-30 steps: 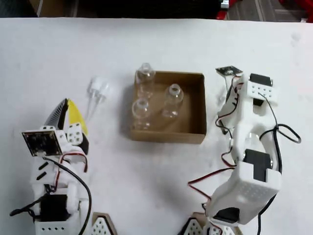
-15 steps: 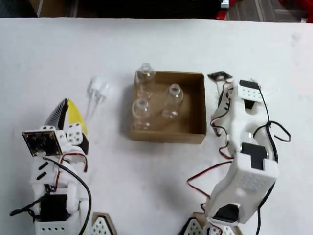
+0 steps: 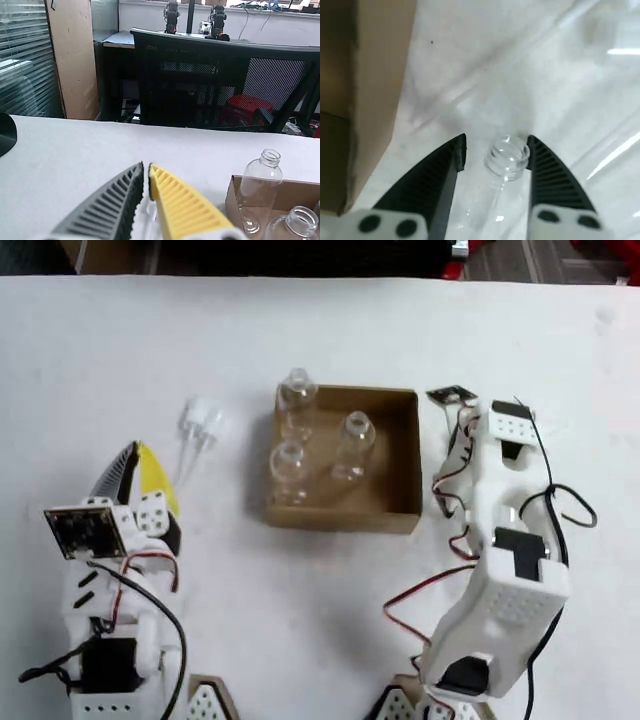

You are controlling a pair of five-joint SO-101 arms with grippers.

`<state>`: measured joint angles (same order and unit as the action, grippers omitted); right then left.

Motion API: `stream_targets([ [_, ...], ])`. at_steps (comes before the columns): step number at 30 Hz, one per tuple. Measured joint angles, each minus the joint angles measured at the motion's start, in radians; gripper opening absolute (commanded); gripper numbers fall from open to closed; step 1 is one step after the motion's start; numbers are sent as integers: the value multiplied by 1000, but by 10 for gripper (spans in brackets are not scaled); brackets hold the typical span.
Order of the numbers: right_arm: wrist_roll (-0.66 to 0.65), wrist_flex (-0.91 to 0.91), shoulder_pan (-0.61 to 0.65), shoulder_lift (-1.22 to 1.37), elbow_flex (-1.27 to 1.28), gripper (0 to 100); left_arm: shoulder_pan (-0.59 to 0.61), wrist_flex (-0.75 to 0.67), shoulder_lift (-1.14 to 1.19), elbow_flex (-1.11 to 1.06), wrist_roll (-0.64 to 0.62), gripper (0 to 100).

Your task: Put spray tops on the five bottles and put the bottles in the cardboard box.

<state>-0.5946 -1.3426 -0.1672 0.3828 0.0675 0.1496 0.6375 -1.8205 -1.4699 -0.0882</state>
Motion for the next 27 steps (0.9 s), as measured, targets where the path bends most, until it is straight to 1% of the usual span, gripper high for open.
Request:
stream_targets([
  [8,0,-11,0,-28,0,186,0,0,0,0,0,24],
  [15,0,-9,0,-29,0,52,0,0,0,0,0,24],
  [22,0,-9,-8,-31,0,45,0,0,0,0,0,24],
  [27,0,-43,-41,-118,-8,45,0,0,0,0,0,24],
])
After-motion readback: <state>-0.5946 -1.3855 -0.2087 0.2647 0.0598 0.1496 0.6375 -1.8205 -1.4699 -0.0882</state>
